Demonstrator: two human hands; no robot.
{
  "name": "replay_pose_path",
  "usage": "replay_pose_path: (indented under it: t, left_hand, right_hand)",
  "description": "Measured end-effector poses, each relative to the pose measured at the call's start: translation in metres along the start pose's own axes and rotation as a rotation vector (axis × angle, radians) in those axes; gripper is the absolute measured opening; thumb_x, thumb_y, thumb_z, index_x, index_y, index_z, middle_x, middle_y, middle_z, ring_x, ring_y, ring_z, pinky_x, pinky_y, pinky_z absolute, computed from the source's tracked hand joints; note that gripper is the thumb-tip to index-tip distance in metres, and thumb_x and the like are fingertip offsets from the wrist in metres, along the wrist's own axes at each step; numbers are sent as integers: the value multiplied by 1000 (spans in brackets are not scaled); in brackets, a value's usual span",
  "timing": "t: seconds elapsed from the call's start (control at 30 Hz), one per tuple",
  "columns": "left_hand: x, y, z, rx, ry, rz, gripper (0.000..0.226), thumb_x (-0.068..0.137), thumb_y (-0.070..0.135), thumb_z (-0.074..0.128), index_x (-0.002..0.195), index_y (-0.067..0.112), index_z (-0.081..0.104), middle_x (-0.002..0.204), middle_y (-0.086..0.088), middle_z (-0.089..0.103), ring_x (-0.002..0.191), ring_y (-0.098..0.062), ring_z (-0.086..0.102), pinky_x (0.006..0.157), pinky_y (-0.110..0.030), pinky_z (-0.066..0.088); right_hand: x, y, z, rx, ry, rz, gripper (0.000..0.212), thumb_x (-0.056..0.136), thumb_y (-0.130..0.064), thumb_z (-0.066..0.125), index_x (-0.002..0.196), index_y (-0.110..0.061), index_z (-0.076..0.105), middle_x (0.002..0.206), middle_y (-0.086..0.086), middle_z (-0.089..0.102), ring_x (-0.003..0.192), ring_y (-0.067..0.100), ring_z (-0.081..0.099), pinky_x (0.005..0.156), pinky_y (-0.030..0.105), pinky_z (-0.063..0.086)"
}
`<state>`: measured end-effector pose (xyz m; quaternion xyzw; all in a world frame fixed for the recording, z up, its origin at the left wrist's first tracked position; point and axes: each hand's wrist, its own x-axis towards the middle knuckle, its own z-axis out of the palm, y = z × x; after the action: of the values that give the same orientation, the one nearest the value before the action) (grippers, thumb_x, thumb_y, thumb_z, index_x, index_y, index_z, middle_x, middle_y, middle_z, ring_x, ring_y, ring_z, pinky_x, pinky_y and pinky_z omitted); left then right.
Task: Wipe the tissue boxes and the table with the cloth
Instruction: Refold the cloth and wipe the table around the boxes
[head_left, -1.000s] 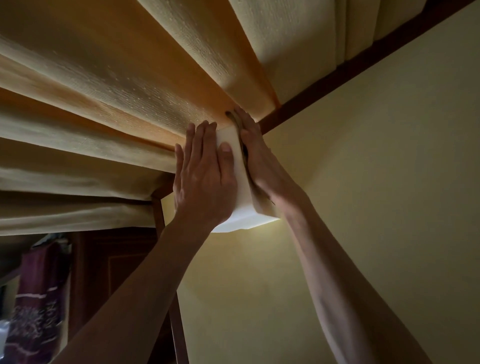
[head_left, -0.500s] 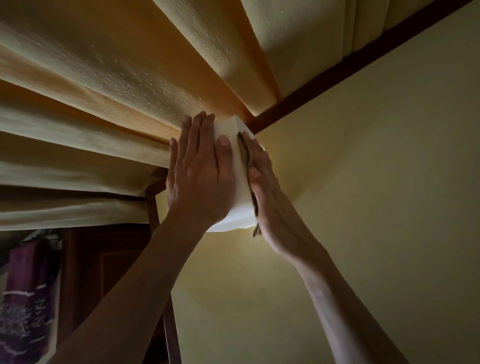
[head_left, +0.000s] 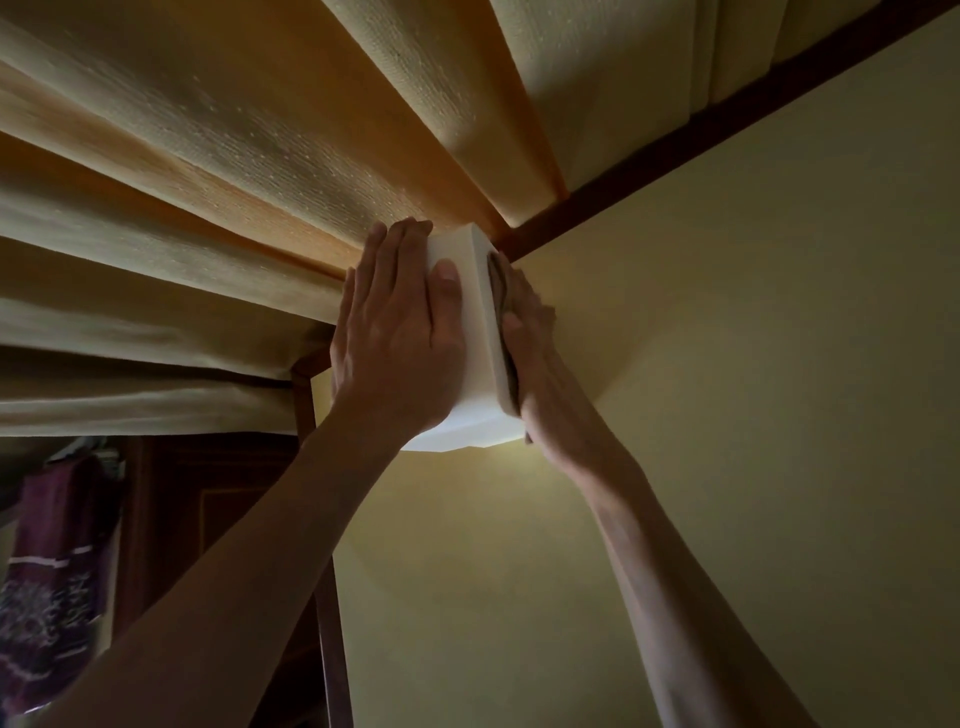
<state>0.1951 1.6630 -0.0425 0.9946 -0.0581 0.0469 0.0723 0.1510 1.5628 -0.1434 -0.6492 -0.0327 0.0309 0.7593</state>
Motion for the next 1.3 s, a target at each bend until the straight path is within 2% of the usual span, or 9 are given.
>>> replay_pose_path:
  t: [0.07,0.17,0.23,0.4,0.53,0.7,0.9,1.13,1.3]
  left_hand:
    - [1,-1,1,-3,6,15,60,103,45,18,151,14,39,157,-4,40,151,-22,26,121,-50,25]
    - [1,-3,3,-11,23,40,62,103,46,17,148,12,42,152,-6,45,146,-25,34,118,-51,30]
    - [2,-4,3,-16,22,36,62,102,46,17,148,12,42,153,-5,44,147,-24,33,118,-49,30]
    - [3,-3,2,-28,27,48,63,101,46,18,147,11,44,151,-6,46,145,-25,35,118,-48,30]
    - [2,-3,1,-21,16,43,65,99,48,17,147,12,43,151,-6,45,145,-26,35,118,-49,29]
    - [1,-2,1,-20,8,35,65,99,49,16,148,13,42,152,-6,44,145,-26,34,118,-50,29]
    - [4,-5,3,-9,24,43,61,102,47,18,147,14,42,151,-4,45,145,-26,36,116,-51,33]
    - [3,-5,4,-14,30,41,64,100,47,18,148,13,42,152,-5,45,145,-26,35,117,-51,32]
    - [3,-6,4,-14,35,45,64,100,46,19,147,11,44,151,-7,46,145,-26,35,118,-49,31]
  right_hand:
    - [-25,5,2,6,-23,-22,52,111,-33,13,160,-46,0,166,-25,6,158,13,8,125,63,15]
    - [-40,-1,2,54,-20,16,49,111,-29,15,151,-55,3,147,-59,1,151,-12,-2,129,53,7]
    - [-31,-9,2,79,-27,52,48,111,-35,15,147,-64,1,140,-64,0,145,-21,-6,127,57,13]
    - [23,-19,-2,30,13,29,52,110,-39,13,162,-38,9,170,-18,10,154,-4,-3,129,44,-1]
    - [60,-20,-8,6,21,28,52,111,-35,13,163,-32,16,170,-9,17,155,4,8,128,45,5]
    - [41,-15,-5,46,42,79,52,110,-43,14,161,-41,16,170,-18,13,154,-3,1,128,46,1]
    - [-28,-11,9,37,12,56,49,112,-33,13,160,-39,6,170,-18,-1,152,-9,-10,129,42,-6]
    - [-16,-11,5,84,22,86,49,112,-38,16,160,-45,11,168,-24,5,151,-12,-6,128,52,2]
    - [35,0,-6,88,9,69,53,110,-40,19,162,-35,15,170,-18,11,153,-7,0,130,37,1]
